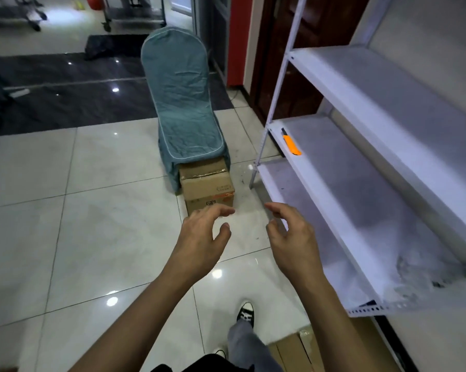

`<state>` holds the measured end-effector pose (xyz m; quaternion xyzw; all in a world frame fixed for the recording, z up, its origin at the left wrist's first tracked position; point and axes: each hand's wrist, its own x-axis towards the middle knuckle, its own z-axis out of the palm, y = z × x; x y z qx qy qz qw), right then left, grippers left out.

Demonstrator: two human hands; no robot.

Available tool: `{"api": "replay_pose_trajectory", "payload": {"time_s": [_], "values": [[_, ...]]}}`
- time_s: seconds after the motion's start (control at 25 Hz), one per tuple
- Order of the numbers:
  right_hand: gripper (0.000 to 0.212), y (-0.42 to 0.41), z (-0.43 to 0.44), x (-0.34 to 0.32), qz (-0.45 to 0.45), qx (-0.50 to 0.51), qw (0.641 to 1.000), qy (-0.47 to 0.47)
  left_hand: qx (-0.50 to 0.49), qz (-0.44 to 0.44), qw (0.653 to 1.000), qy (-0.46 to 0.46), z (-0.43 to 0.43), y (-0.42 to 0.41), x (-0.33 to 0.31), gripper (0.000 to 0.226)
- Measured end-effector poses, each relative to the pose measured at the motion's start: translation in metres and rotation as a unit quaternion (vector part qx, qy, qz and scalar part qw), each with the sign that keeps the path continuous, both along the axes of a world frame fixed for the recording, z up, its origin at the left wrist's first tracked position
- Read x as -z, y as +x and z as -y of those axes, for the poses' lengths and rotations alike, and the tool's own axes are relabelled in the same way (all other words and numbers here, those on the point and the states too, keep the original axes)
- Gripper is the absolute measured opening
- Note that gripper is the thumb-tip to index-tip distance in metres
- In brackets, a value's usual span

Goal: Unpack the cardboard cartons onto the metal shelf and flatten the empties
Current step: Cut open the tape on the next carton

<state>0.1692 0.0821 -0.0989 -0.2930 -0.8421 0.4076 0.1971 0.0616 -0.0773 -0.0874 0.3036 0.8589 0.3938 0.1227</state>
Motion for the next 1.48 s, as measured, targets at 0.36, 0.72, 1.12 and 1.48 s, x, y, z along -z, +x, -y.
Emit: {"api": "replay_pose_trajectory", "payload": {"time_s": [0.36,0.72,1.12,1.48], "values": [[0.036,-0.101,-0.056,0.011,-0.007,-0.059,0.998,-0.007,-0.065,0.009,0.997,-0.037,-0.04,-0.075,0.006,0.031],[0.034,-0.193,-0.134,0.017,-0.02,-0.092,0.995,-0.015,-0.101,0.007,0.993,-0.055,-0.102,-0.157,0.015,0.033],[0.031,-0.296,-0.166,0.03,-0.008,-0.148,0.989,-0.01,-0.192,0.005,0.98,-0.044,-0.112,-0.247,0.025,0.031],[0.029,-0.416,-0.2,0.058,0.009,-0.125,0.992,-0.018,-0.168,0.035,0.985,-0.035,-0.144,-0.378,0.051,0.03]]}}
